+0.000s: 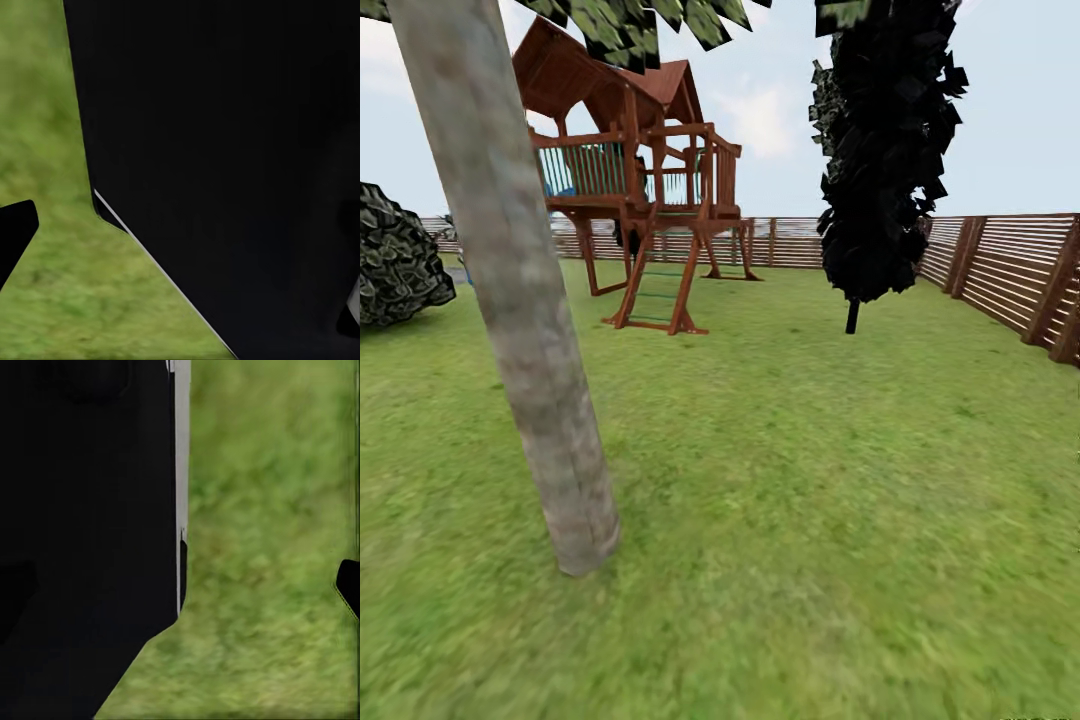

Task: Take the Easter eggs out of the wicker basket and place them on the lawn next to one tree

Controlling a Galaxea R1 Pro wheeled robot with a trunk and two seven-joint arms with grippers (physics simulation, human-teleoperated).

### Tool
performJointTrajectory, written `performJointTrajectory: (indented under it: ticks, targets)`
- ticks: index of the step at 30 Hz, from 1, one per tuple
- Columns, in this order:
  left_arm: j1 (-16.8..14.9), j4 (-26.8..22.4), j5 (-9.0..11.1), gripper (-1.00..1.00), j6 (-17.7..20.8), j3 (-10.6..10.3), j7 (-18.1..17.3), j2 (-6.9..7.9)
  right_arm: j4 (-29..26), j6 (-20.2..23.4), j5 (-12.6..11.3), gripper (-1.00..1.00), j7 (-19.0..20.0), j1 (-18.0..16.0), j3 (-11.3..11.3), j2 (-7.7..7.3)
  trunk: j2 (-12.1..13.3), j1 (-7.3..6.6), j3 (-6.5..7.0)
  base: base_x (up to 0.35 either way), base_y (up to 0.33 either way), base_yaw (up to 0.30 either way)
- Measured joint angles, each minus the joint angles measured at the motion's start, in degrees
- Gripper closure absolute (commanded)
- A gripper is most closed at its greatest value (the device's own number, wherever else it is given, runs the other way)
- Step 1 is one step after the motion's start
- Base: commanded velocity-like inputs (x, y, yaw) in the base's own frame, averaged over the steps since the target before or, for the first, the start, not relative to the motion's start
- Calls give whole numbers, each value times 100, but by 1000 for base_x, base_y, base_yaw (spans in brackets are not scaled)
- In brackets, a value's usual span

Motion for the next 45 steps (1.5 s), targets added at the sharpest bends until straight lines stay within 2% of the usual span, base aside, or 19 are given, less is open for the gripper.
performJointTrajectory:
  ticks: [9, 26, 45]
  targets:
    - [-1, 1, 0, -100, 0, 0, -1, 0, -1, 0, 8, -100, -2, 1, 6, 0, 0, -1, 0, 25, -303, -186]
    - [-1, -7, 0, -100, 8, 0, 0, 0, 7, -8, 7, -100, 4, 2, 0, 0, 0, -2, 0, 233, -232, -288]
    - [0, -9, 0, -100, 8, 0, 1, -16, 9, 0, 8, -100, -2, 0, 0, 0, 0, -2, 0, 241, -246, -15]
